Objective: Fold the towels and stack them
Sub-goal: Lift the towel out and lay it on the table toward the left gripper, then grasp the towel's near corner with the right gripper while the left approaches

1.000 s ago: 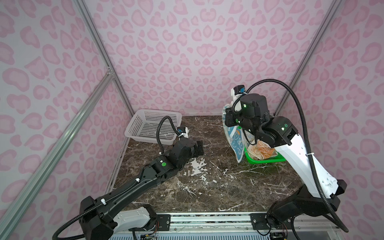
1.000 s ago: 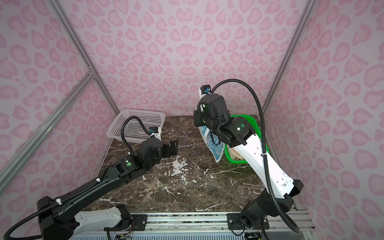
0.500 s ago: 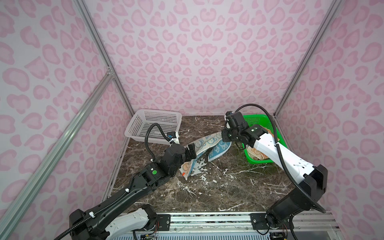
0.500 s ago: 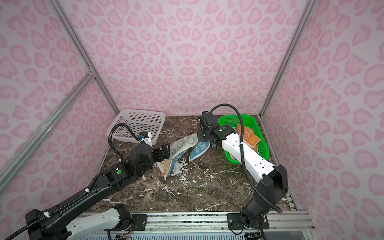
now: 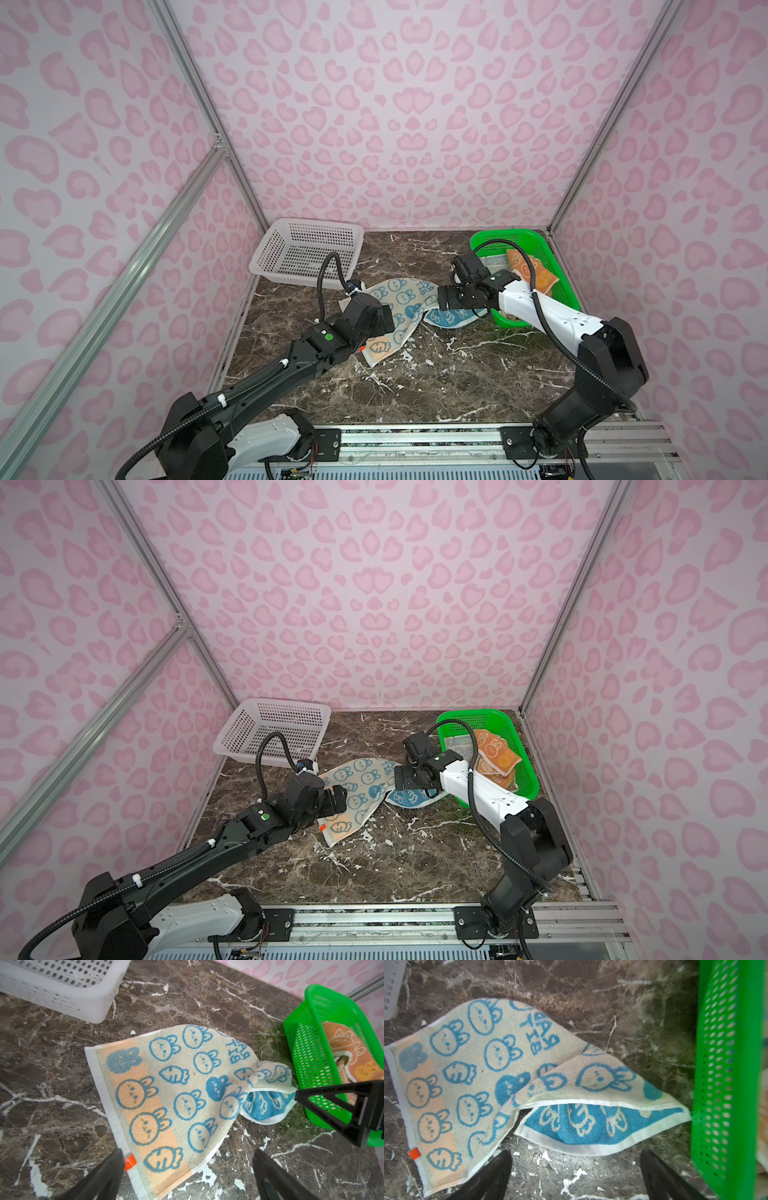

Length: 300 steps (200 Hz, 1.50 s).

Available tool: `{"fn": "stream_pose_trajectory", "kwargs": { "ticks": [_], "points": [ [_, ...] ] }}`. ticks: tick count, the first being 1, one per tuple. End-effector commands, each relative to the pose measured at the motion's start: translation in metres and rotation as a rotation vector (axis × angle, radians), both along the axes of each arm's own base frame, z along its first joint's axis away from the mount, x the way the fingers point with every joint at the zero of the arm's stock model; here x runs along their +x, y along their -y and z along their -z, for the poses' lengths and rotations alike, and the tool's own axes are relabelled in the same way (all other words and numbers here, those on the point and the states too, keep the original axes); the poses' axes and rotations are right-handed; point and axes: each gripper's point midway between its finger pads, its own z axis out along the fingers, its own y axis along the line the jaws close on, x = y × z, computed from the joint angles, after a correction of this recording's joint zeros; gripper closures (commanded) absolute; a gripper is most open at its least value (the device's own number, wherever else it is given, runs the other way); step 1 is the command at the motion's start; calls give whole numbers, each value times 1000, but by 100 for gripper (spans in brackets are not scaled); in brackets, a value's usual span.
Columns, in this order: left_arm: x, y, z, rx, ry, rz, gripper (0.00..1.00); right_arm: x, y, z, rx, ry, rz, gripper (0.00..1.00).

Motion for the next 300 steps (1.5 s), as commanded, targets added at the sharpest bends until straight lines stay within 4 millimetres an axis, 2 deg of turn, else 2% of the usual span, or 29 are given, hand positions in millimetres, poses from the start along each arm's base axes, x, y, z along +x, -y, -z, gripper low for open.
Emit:
{"fn": "stream_pose_trajectory", "kwargs": {
  "ticks": [1,39,63,83,110,138,153,165,171,192,208,225,244,252,259,290,293,300],
  "points": [
    [0,14,10,-36,-57,34,2,-6,-23,12,107,-33,-24,1],
    [0,21,34,-33,-131,40,2,-16,-43,29,161,-67,-38,1],
    [0,24,42,-36,-160,43,2,-13,-51,47,139,-101,-42,9],
    [-1,27,51,-34,-188,50,2,-7,-52,62,107,-126,-37,19],
    [-5,29,68,-28,-239,52,2,7,-45,76,38,-127,-27,39],
    [-9,32,82,-19,-277,53,1,30,-34,87,-45,-130,-16,61],
    [-12,37,85,-18,-287,63,0,45,-27,91,-92,-126,-12,68],
    [-13,40,85,-26,-291,70,0,59,-18,93,-146,-119,-1,69],
    [-12,42,84,-33,-290,72,0,74,-17,87,-176,-88,6,69],
    [-10,46,76,-58,-275,77,0,103,-4,82,-278,-63,22,68],
    [-7,48,64,-76,-248,84,0,128,-1,68,-314,-44,25,60],
    [-4,46,50,-81,-214,87,1,136,-6,43,-300,-15,19,46],
    [1,38,39,-80,-186,75,1,124,-12,17,-235,20,27,23],
    [3,34,37,-81,-184,68,2,114,-17,5,-190,39,26,17],
    [5,29,36,-82,-182,56,2,100,-22,2,-153,40,23,13],
    [11,8,31,-115,-173,8,2,41,-63,8,-32,14,-64,11],
    [11,6,30,-119,-173,4,2,31,-63,19,-40,-11,-73,11],
    [12,2,29,-126,-173,-2,2,18,-70,26,-33,-29,-93,13]
  ]
}}
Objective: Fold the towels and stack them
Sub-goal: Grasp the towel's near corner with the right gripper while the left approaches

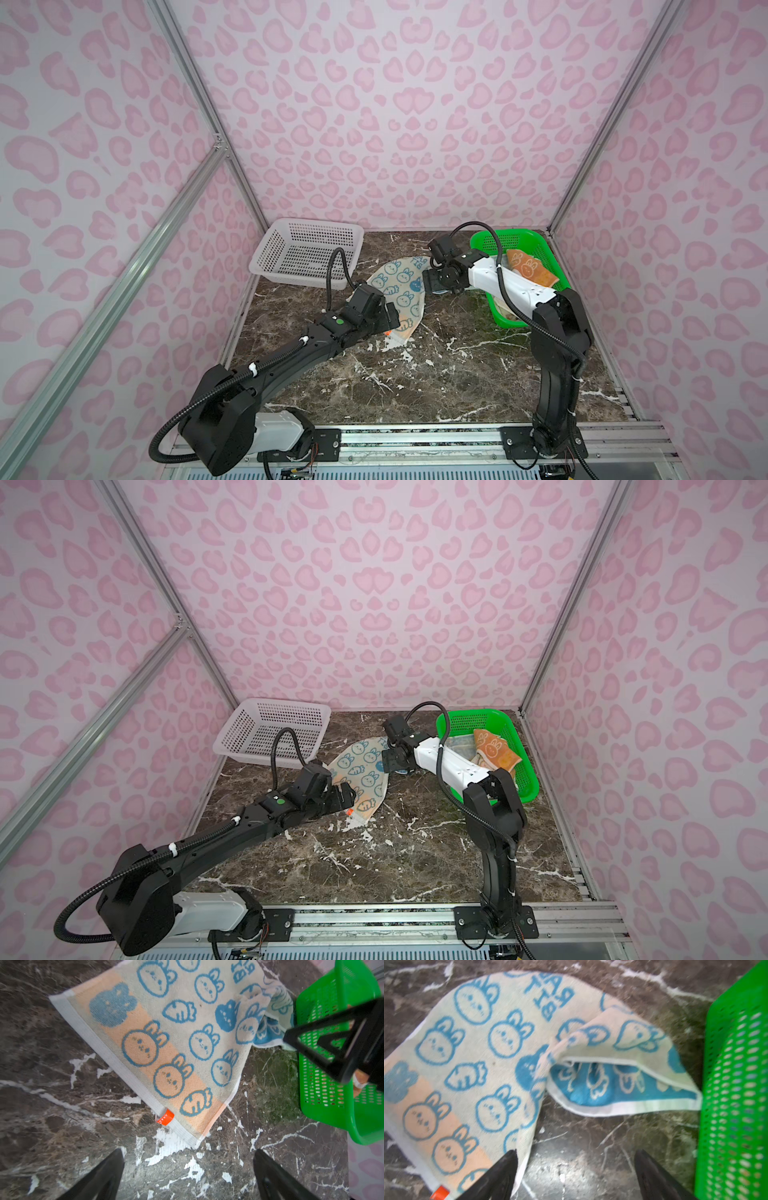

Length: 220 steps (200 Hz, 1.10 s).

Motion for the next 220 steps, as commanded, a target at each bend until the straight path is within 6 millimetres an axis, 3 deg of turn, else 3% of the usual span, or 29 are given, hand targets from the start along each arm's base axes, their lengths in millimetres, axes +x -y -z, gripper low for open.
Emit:
{"fn": "stream_pose_trajectory", "kwargs": {
  "ticks": [1,27,47,92,127,150,177,192,220],
  "points": [
    [-1,-11,-2,-11,-2,-8,2,-37,-28,20,78,-64,-43,13],
    [-2,-23,-3,-31,-11,-25,2,-75,-52,40,76,-108,-111,18],
    [-4,-30,-2,-35,-10,-39,2,-91,-64,52,41,-122,-148,22],
    [-12,-42,-4,-61,-9,-66,2,-103,-88,70,-17,-140,-202,34],
    [-16,-47,-10,-63,1,-72,2,-108,-88,88,-83,-169,-212,52],
    [-17,-51,-11,-48,7,-71,2,-115,-78,98,-124,-181,-211,63],
    [-19,-52,-6,-27,-12,-63,2,-121,-52,113,-200,-206,-200,75],
    [-20,-51,-2,-22,-23,-54,2,-124,-31,118,-226,-217,-181,79],
    [-21,-48,7,-9,-51,-37,1,-119,20,114,-270,-213,-109,77]
  ]
}}
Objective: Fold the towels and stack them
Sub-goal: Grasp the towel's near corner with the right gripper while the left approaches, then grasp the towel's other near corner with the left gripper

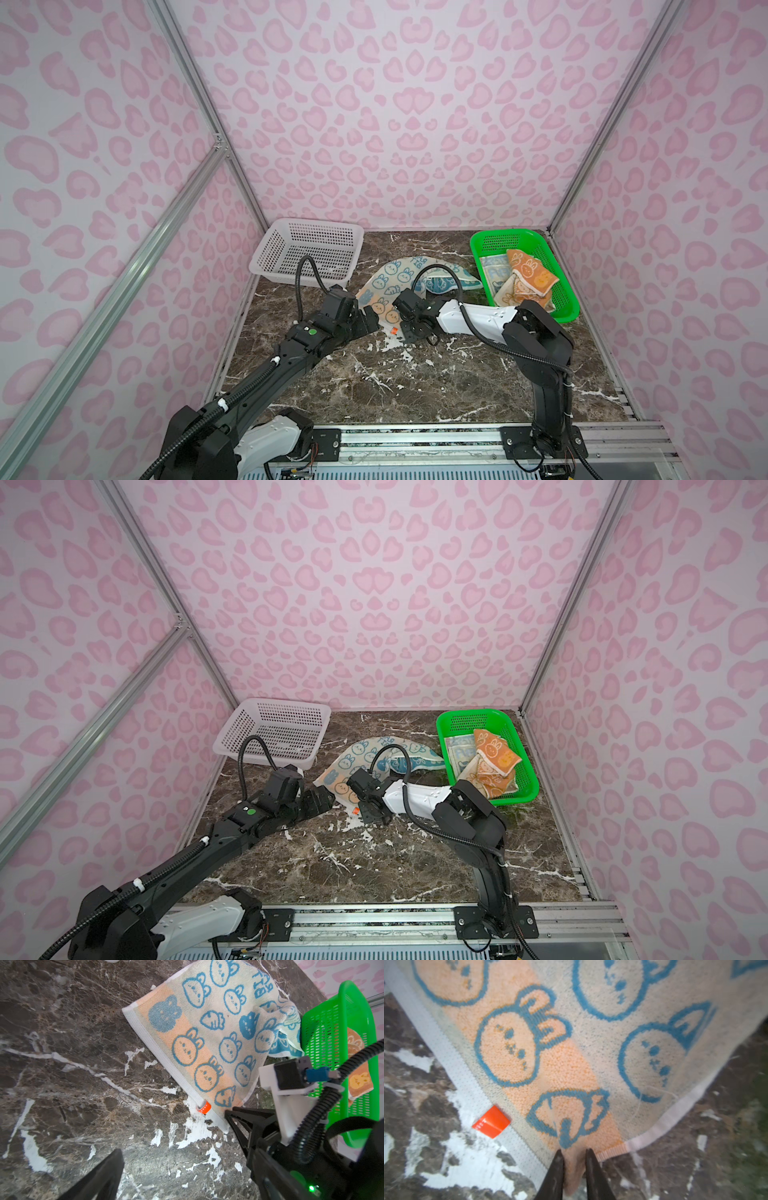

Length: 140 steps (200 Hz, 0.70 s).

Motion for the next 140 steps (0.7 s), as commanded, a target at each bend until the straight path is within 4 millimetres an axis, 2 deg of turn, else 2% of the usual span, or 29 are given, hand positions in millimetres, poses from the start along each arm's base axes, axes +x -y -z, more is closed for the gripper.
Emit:
{"fn": "stream_pose_trajectory", "kwargs": {
  "ticks": [1,23,45,65,89,120,140],
  "points": [
    [-4,1,8,19,-28,22,1,-21,76,21,-210,-105,48,77],
    [-4,8,14,25,-43,40,1,-13,111,2,-241,-68,87,72],
    [-5,17,18,40,-51,62,1,-10,131,-21,-248,-22,122,64],
    [-4,24,22,46,-59,76,1,-17,125,-31,-169,-13,115,55],
    [-3,32,26,48,-73,88,1,-21,119,-24,-124,-35,114,49],
    [-4,37,27,62,-74,105,0,-27,108,-12,-54,-72,110,47],
    [-4,34,29,80,-78,105,0,-29,106,-5,-43,-83,117,49]
  ]
}}
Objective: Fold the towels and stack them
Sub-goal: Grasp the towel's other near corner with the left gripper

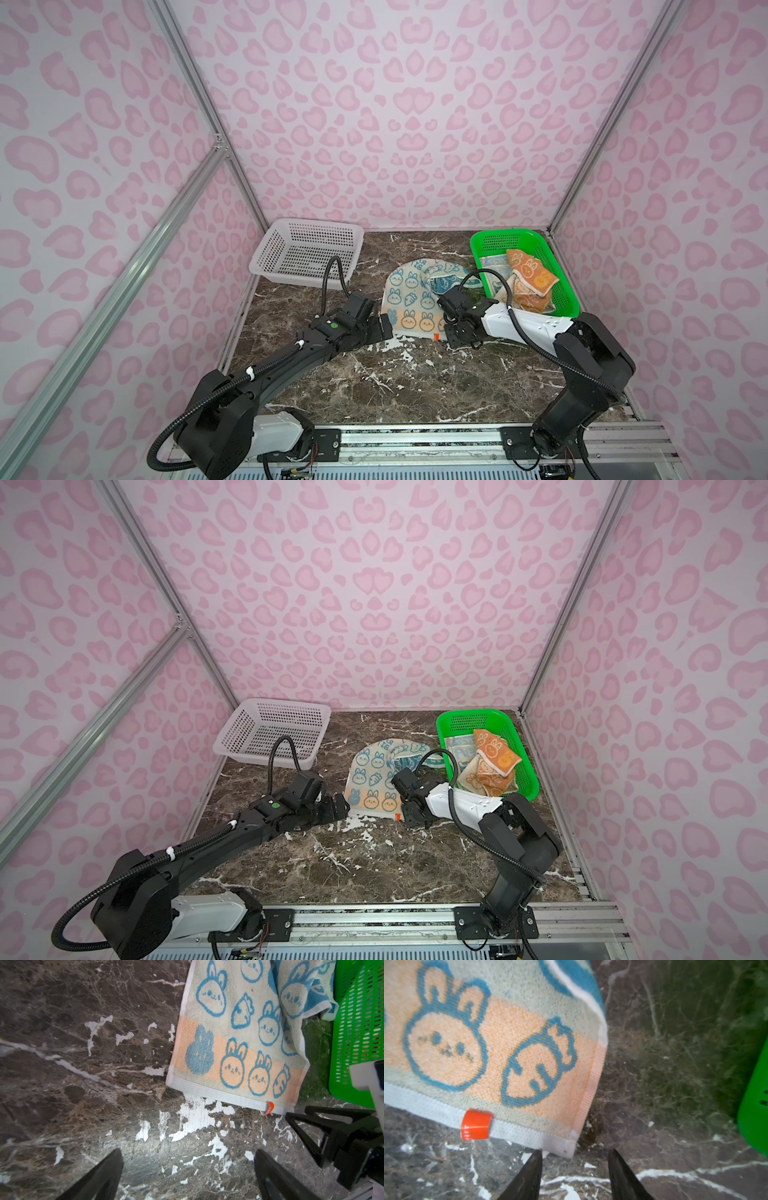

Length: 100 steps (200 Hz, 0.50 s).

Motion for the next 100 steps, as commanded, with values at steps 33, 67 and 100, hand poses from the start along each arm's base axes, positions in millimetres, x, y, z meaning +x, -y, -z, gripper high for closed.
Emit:
{"fn": "stream_pose_trajectory", "kwargs": {
  "ticks": [33,67,100],
  "points": [
    [8,-8,10,96,-11,-6,2,-4,-13,22,77,-48,12,64],
    [23,-3,25,162,-44,7,7,-5,-9,25,69,-47,28,88],
    [44,5,36,233,-69,31,15,-6,-3,23,66,-42,32,95]
  ]
}}
